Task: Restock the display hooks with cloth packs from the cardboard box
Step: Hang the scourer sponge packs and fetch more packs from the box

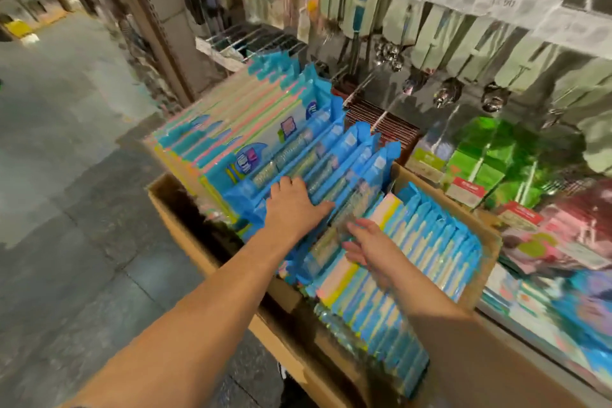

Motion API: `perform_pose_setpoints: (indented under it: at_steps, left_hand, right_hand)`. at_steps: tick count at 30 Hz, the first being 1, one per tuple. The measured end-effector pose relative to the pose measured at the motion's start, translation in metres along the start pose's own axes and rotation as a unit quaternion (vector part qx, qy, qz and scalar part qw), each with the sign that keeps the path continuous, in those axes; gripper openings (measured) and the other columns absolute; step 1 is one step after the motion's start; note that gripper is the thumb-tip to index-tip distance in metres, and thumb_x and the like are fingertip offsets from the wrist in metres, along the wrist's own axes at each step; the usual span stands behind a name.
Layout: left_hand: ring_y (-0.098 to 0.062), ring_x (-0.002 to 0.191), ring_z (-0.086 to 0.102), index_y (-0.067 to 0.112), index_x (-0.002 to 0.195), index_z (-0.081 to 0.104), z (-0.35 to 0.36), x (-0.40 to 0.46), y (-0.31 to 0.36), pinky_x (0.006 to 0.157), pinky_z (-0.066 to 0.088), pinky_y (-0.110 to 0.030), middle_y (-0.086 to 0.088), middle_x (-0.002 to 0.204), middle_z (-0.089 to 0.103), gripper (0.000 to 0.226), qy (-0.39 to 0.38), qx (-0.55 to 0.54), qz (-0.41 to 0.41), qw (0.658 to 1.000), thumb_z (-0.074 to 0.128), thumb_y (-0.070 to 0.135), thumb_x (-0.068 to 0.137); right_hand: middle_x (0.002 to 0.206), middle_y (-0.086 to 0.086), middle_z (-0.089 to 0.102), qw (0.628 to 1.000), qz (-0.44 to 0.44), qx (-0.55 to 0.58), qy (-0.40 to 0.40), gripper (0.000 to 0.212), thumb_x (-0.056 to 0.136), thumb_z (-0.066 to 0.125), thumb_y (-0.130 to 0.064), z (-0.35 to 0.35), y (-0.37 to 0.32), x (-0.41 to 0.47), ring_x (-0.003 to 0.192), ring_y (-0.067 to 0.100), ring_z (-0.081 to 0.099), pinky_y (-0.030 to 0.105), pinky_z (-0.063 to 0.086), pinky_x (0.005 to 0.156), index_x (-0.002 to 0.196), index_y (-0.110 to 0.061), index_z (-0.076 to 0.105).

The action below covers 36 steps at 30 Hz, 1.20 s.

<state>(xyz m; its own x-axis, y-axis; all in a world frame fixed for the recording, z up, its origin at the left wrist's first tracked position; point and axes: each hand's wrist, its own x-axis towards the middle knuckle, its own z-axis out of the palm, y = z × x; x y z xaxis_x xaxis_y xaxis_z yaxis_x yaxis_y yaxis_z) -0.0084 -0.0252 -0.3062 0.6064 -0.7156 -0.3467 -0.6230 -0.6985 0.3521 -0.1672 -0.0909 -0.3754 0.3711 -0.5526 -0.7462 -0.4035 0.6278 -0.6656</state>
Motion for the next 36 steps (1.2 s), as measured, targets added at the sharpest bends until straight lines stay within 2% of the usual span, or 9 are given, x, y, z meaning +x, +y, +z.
perform_pose_setpoints:
  at_steps: [8, 11, 18, 22, 27, 29, 32, 34, 36]
  left_hand:
    - [-0.04, 0.138, 0.035, 0.011, 0.146, 0.029, -0.001, 0.02, 0.002, 0.104, 0.044, -0.052, -0.019, 0.152, 0.034, 0.082, -0.131, -0.003, 0.003, 0.991, 0.062, 0.061, 0.089]
    - [-0.035, 0.104, 0.064, 0.012, 0.15, 0.019, -0.005, 0.022, 0.003, 0.08, 0.057, -0.045, -0.016, 0.124, 0.059, 0.083, -0.148, -0.007, 0.01, 0.989, 0.063, 0.052, 0.092]
    - [-0.022, 0.067, 0.061, 0.025, 0.153, 0.02, -0.038, 0.003, 0.001, 0.054, 0.046, -0.032, -0.001, 0.08, 0.06, 0.083, -0.09, -0.098, 0.017, 0.991, 0.065, 0.045, 0.087]
    - [-0.026, 0.078, 0.067, 0.029, 0.149, 0.027, -0.061, -0.034, 0.001, 0.075, 0.057, -0.044, 0.004, 0.085, 0.062, 0.082, -0.075, -0.217, 0.019, 0.973, 0.069, 0.048, 0.081]
    - [-0.022, 0.093, 0.072, 0.035, 0.134, 0.04, -0.061, -0.085, 0.007, 0.09, 0.056, -0.05, -0.001, 0.116, 0.069, 0.09, -0.076, -0.368, 0.009, 0.927, 0.075, 0.06, 0.055]
    - [-0.017, 0.087, 0.069, 0.034, 0.127, 0.043, -0.051, -0.109, 0.016, 0.085, 0.056, -0.046, 0.003, 0.106, 0.072, 0.076, -0.086, -0.384, 0.013, 0.919, 0.077, 0.055, 0.062]
    - [-0.02, 0.075, 0.066, 0.031, 0.126, 0.049, -0.028, -0.145, 0.035, 0.079, 0.055, -0.05, 0.004, 0.082, 0.074, 0.063, -0.117, -0.43, 0.006, 0.895, 0.079, 0.044, 0.072]
    - [-0.019, 0.084, 0.067, 0.025, 0.128, 0.052, -0.008, -0.171, 0.051, 0.085, 0.053, -0.045, -0.002, 0.097, 0.072, 0.061, -0.142, -0.455, 0.013, 0.879, 0.079, 0.042, 0.075]
    - [-0.022, 0.103, 0.066, 0.024, 0.135, 0.052, 0.018, -0.202, 0.074, 0.1, 0.05, -0.049, -0.006, 0.12, 0.068, 0.088, -0.175, -0.465, 0.012, 0.868, 0.079, 0.055, 0.058]
  right_hand:
    - [0.154, 0.009, 0.04, 0.993, 0.036, 0.109, -0.031, 0.072, 0.095, 0.063, -0.038, -0.006, 0.011, 0.009, 0.136, 0.029, 0.046, 0.04, 0.053, 0.099, 0.155, -0.022, 0.026]
    - [0.152, 0.007, 0.043, 0.992, 0.031, 0.118, -0.026, 0.075, 0.092, 0.065, -0.04, -0.002, 0.011, 0.01, 0.135, 0.026, 0.048, 0.038, 0.054, 0.095, 0.155, -0.025, 0.026]
    - [0.146, -0.002, 0.047, 0.994, -0.039, 0.1, 0.007, 0.08, 0.088, 0.066, -0.05, 0.006, -0.014, -0.028, 0.124, 0.015, 0.047, 0.04, 0.041, 0.108, 0.154, -0.026, 0.027]
    - [0.14, -0.013, 0.048, 0.989, -0.115, 0.097, -0.001, 0.09, 0.075, 0.073, -0.059, -0.007, -0.035, -0.068, 0.129, 0.012, 0.044, 0.041, 0.032, 0.109, 0.148, -0.029, 0.03]
    - [0.14, -0.001, 0.054, 0.982, -0.162, 0.094, 0.013, 0.137, 0.035, 0.085, -0.075, -0.032, -0.032, -0.119, 0.12, 0.018, 0.06, 0.049, 0.042, 0.109, 0.15, -0.037, 0.022]
    - [0.142, -0.004, 0.053, 0.986, -0.152, 0.071, 0.017, 0.126, 0.048, 0.077, -0.08, -0.049, -0.02, -0.142, 0.122, 0.016, 0.057, 0.048, 0.041, 0.108, 0.152, -0.035, 0.02]
    - [0.123, -0.015, 0.062, 0.985, -0.147, 0.092, 0.022, 0.078, 0.084, 0.064, -0.056, -0.09, 0.008, -0.179, 0.102, 0.005, 0.061, 0.036, 0.046, 0.082, 0.148, -0.033, 0.024]
    - [0.126, -0.007, 0.065, 0.98, -0.136, 0.144, 0.024, 0.077, 0.078, 0.07, -0.045, -0.126, 0.035, -0.204, 0.107, 0.01, 0.064, 0.04, 0.05, 0.093, 0.144, -0.026, 0.035]
    - [0.125, 0.002, 0.069, 0.97, -0.127, 0.205, 0.011, 0.068, 0.072, 0.072, -0.038, -0.165, 0.065, -0.234, 0.108, 0.02, 0.068, 0.043, 0.052, 0.099, 0.134, -0.02, 0.052]
